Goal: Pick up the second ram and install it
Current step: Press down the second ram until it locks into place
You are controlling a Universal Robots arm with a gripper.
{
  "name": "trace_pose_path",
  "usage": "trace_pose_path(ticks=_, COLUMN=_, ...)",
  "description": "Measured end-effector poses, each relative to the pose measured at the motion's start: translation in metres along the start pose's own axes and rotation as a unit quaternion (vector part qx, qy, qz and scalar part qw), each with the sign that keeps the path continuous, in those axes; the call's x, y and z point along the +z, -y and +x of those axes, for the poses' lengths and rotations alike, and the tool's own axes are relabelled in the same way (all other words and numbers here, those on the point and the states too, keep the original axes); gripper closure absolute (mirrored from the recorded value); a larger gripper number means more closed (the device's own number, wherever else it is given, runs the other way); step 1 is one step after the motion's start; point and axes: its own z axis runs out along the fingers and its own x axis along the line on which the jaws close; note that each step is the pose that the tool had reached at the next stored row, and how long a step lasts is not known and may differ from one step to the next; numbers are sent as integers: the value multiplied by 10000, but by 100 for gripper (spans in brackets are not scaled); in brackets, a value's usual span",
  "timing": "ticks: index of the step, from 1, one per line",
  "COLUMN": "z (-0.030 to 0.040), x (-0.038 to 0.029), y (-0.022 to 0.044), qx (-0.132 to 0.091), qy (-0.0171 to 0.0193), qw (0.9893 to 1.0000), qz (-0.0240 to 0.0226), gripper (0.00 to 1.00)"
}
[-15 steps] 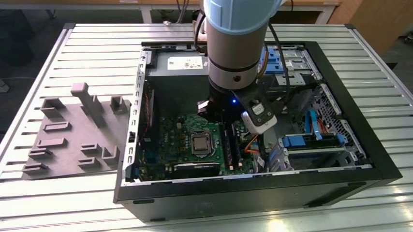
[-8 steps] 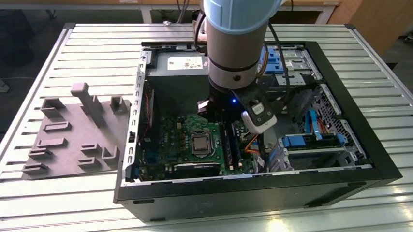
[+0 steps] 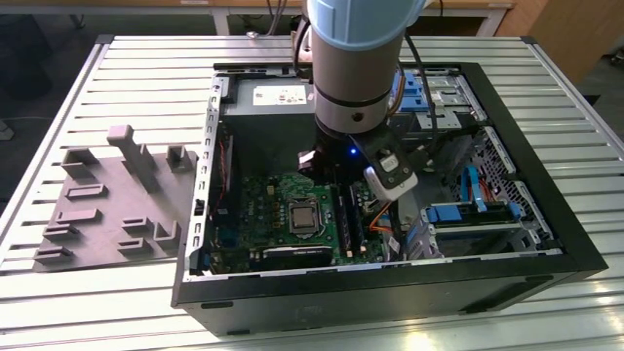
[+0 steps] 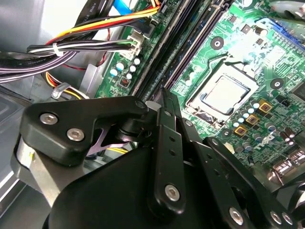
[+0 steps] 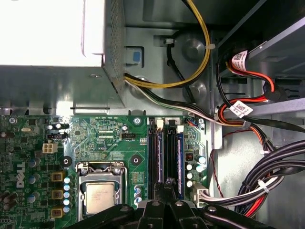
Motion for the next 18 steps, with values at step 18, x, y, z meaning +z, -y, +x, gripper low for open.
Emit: trace_pose_path(ticks=18, z=2, x=9, y=-103, qx=0, qy=0, qw=10000, qz=-2, gripper=89)
